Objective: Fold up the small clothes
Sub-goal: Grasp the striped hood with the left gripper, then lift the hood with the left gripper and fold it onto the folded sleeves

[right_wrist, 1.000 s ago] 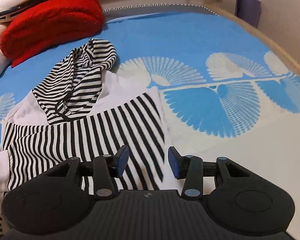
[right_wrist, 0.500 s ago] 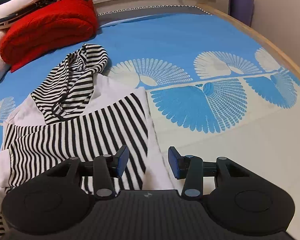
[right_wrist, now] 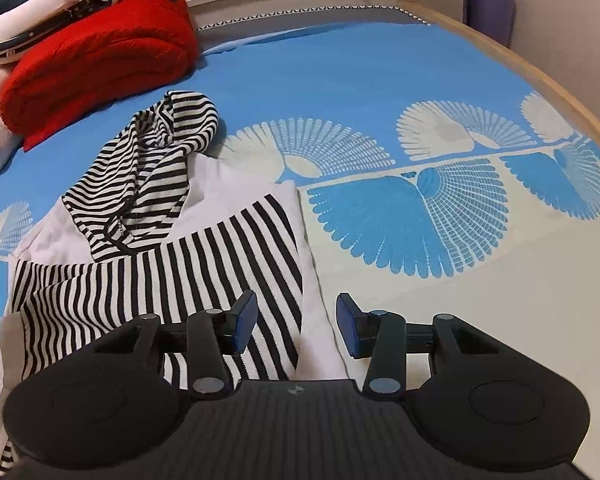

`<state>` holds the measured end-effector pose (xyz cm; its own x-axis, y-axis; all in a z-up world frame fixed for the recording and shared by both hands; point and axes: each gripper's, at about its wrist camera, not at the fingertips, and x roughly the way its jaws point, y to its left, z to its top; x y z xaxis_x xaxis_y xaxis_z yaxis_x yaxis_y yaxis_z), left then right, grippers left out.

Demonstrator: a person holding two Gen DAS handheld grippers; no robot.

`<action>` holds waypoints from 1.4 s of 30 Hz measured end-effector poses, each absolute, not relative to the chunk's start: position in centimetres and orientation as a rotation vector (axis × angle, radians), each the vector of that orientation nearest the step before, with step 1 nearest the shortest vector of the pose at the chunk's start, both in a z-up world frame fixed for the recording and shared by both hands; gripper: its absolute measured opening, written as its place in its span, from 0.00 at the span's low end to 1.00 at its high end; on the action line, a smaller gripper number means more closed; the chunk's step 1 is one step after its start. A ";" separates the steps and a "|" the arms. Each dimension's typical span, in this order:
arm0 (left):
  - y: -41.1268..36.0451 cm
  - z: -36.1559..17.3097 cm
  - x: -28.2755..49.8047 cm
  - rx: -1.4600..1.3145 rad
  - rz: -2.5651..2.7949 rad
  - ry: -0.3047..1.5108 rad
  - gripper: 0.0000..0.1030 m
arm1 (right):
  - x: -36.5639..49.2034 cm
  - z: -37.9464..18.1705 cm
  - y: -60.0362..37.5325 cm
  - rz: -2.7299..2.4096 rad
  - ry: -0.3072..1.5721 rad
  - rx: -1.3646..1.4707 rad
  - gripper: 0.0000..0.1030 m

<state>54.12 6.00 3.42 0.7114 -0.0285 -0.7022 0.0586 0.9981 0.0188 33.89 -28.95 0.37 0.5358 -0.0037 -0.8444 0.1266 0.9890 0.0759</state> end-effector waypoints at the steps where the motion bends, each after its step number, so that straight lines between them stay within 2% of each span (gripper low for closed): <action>1: 5.9 2.7 56.1 0.020 -0.057 0.802 0.16 | 34.0 0.2 -28.9 -0.075 1.010 0.136 0.44; 7: 5.0 -1.8 67.1 -0.016 -0.048 0.877 0.16 | 34.7 -0.8 -28.4 -0.065 1.031 0.117 0.44; 10: 4.8 -3.7 72.4 -0.044 -0.043 0.891 0.22 | 35.1 -1.4 -28.0 -0.055 1.045 0.112 0.44; 12: 4.6 -4.9 75.5 -0.038 -0.004 0.885 0.48 | 35.3 -1.8 -27.8 -0.051 1.051 0.103 0.44; 13: 4.5 -5.7 76.9 -0.037 -0.005 0.893 0.68 | 35.4 -1.9 -27.8 -0.051 1.055 0.100 0.44; 14: 4.3 -6.5 78.1 -0.034 -0.013 0.912 0.72 | 35.4 -2.1 -27.8 -0.050 1.059 0.096 0.44; 18: 3.7 -8.9 81.0 -0.029 0.021 0.922 0.72 | 35.6 -2.5 -27.8 -0.046 1.069 0.074 0.44; 21: 3.0 -10.6 82.2 -0.062 0.002 0.964 0.67 | 35.8 -2.7 -28.1 -0.067 1.068 0.073 0.44; 22: 2.5 -10.8 82.3 -0.042 -0.010 0.959 0.61 | 35.8 -2.8 -28.2 -0.073 1.070 0.073 0.44; 24: 1.7 -10.8 82.0 -0.004 -0.068 0.934 0.28 | 35.8 -2.9 -28.2 -0.073 1.076 0.081 0.44; 25: 1.4 -10.6 81.9 0.009 -0.092 0.931 0.01 | 35.8 -2.9 -28.1 -0.071 1.076 0.083 0.44; 29: 1.1 -7.8 79.4 0.069 -0.136 0.857 0.01 | 35.8 -2.6 -28.1 -0.074 1.070 0.090 0.44; 32: 0.7 -4.0 74.1 0.114 -0.239 0.756 0.01 | 35.8 -1.7 -28.3 -0.075 1.055 0.123 0.44; 34: 0.4 -1.6 68.7 0.148 -0.325 0.694 0.01 | 35.7 -0.7 -28.5 -0.077 1.030 0.145 0.44; 38: 0.0 3.1 52.3 0.236 -0.496 0.572 0.01 | 35.0 1.1 -29.3 -0.078 0.980 0.179 0.44; 40: 0.4 4.4 44.4 0.262 -0.567 0.558 0.01 | 34.7 1.5 -29.8 -0.092 0.965 0.200 0.44; 42: 0.8 4.6 36.5 0.276 -0.649 0.633 0.02 | 34.4 1.9 -30.4 -0.106 0.946 0.247 0.44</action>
<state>36.51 0.78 4.56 0.6189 -0.4755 -0.6252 0.6372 0.7693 0.0457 34.35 -30.37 1.91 0.5825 0.0186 -0.8126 0.1972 0.9666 0.1635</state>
